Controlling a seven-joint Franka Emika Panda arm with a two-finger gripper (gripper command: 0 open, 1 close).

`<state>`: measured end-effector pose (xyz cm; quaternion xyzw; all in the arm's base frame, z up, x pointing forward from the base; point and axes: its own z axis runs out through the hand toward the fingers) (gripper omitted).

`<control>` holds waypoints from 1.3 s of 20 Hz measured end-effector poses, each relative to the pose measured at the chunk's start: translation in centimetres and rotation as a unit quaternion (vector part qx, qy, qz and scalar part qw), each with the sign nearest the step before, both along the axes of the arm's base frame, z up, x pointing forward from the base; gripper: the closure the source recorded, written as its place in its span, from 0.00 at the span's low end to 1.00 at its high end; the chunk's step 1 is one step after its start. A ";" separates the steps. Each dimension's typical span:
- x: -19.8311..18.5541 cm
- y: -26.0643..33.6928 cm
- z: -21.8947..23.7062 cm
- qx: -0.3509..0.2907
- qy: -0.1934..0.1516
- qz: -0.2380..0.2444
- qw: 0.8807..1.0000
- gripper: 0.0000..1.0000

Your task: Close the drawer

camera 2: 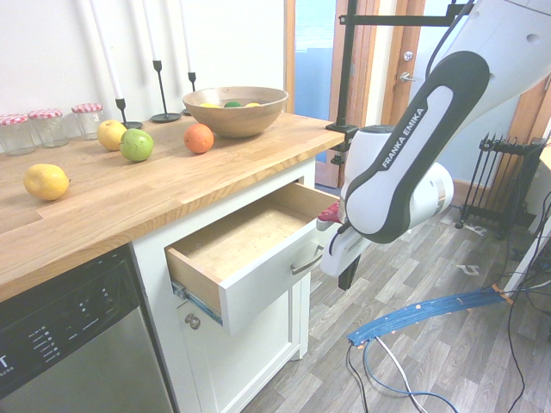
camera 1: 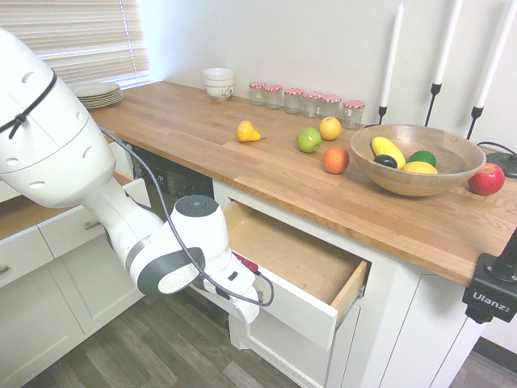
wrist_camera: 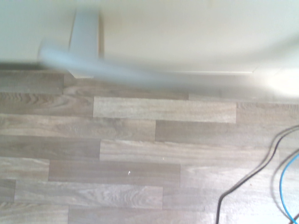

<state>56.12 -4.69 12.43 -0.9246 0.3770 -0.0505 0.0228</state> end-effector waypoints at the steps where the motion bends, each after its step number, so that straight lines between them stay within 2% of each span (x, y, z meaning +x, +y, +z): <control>1: 0.7 0.1 0.0 0.001 0.000 0.001 1.000 1.00; 9: 5.8 1.4 -1.2 0.012 0.002 0.012 1.000 1.00; 13: 7.5 1.5 -0.1 0.012 -0.006 0.014 1.000 1.00; 26: 9.9 0.2 2.3 0.006 -0.036 -0.011 0.999 1.00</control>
